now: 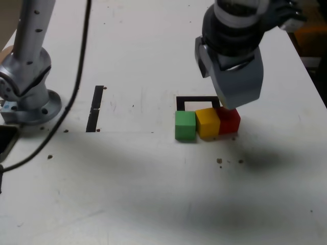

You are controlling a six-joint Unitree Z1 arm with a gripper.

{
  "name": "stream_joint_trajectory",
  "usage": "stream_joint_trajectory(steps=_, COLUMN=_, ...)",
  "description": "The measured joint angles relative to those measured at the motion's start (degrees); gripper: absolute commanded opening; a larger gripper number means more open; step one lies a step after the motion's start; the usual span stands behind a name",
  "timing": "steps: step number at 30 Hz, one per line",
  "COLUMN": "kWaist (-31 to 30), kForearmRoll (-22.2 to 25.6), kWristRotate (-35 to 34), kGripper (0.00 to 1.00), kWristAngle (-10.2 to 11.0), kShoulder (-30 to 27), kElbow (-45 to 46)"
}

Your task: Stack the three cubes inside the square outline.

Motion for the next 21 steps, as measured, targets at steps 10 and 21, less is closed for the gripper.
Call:
stream_joint_trajectory(steps=10, kWaist=0.02, kForearmRoll=-2.42, kWristRotate=0.77, kGripper=0.88, kWristAngle=-2.30, kShoulder=2.75, kElbow=-0.14)
stream_joint_trajectory(steps=21, kWaist=0.09, kForearmRoll=-3.37, kWristRotate=0.79, kGripper=0.88, kWristAngle=-1.97, kShoulder=6.39, kElbow=-1.59)
